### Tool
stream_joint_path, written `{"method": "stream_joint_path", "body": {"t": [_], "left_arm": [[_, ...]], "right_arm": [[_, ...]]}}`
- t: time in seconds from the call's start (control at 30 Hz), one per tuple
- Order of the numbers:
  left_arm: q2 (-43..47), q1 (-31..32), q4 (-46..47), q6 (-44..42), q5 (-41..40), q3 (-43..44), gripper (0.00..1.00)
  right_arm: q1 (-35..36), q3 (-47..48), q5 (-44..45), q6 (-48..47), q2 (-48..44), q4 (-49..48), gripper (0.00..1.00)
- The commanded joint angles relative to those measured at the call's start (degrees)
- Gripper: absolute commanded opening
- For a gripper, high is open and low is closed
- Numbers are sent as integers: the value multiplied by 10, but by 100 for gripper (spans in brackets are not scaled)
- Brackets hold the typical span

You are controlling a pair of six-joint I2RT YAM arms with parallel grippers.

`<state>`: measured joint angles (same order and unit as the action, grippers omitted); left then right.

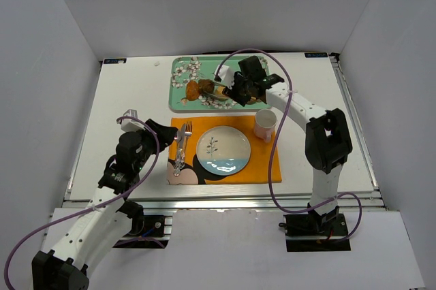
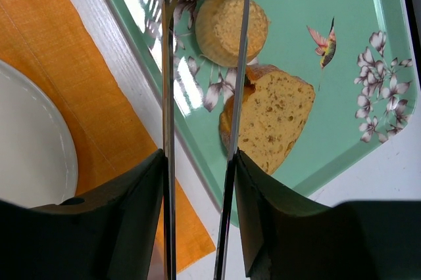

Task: Place the bread

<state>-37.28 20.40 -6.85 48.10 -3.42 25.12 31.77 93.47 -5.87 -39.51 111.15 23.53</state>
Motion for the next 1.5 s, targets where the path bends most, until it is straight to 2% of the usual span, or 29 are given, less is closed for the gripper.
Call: {"method": "stream_joint_path", "body": {"t": [0.0,0.17,0.33,0.6,0.8,1.07,1.2,1.47], "left_arm": [[3,-1,6,0,-1,11,70],[4,-1,4,0,-1,11,70],[9,-1,-2,0,-4,12,70],[12,-1,-2,2,-4,11,70],[7,-1,-1,0,-4,15,70],[11,-1,-2,2,-5,14,70],[11,-1,3,2,-4,12,70],[4,-1,18,2,0,9,70]], "right_arm": [[0,-5,9,-7,-1,-27,50],[0,-1,10,-7,6,-30,49],[0,4,10,-10,13,-30,41],[0,-14,3,-15,-6,-45,18],[0,-47,-5,-9,-56,-79,6],[0,-119,-28,3,-160,-89,1],[-1,-173,-69,11,-226,-81,0],[-1,-312,-147,-20,-403,-1,0]]}}
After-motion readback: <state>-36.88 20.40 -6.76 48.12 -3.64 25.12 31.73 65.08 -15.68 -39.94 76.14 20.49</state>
